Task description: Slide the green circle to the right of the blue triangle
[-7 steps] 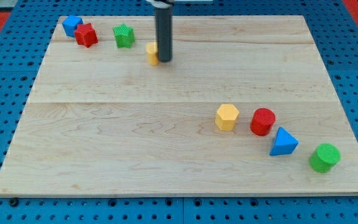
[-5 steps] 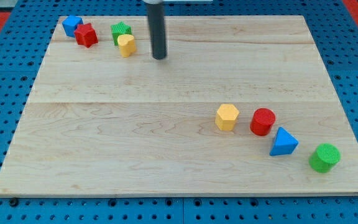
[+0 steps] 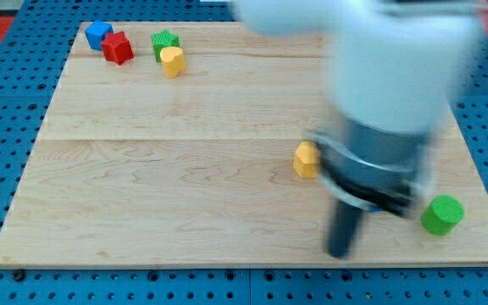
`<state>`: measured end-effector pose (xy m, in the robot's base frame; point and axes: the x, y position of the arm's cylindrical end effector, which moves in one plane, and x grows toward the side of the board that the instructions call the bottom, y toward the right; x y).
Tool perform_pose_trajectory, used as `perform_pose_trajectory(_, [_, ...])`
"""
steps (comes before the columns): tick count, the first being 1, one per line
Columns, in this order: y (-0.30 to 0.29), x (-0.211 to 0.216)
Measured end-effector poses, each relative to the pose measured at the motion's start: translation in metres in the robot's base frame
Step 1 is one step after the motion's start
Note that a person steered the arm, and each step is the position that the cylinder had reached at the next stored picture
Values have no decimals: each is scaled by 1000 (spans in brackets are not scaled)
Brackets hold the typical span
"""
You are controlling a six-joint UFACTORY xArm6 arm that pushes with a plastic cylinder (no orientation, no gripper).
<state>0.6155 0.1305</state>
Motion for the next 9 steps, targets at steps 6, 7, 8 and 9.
perform_pose_trajectory(6, [-15,-127])
perform_pose_trajectory(7, [-82,-140])
perform_pose_trajectory(8, [-97,-156])
perform_pose_trajectory(9, [-2,-131])
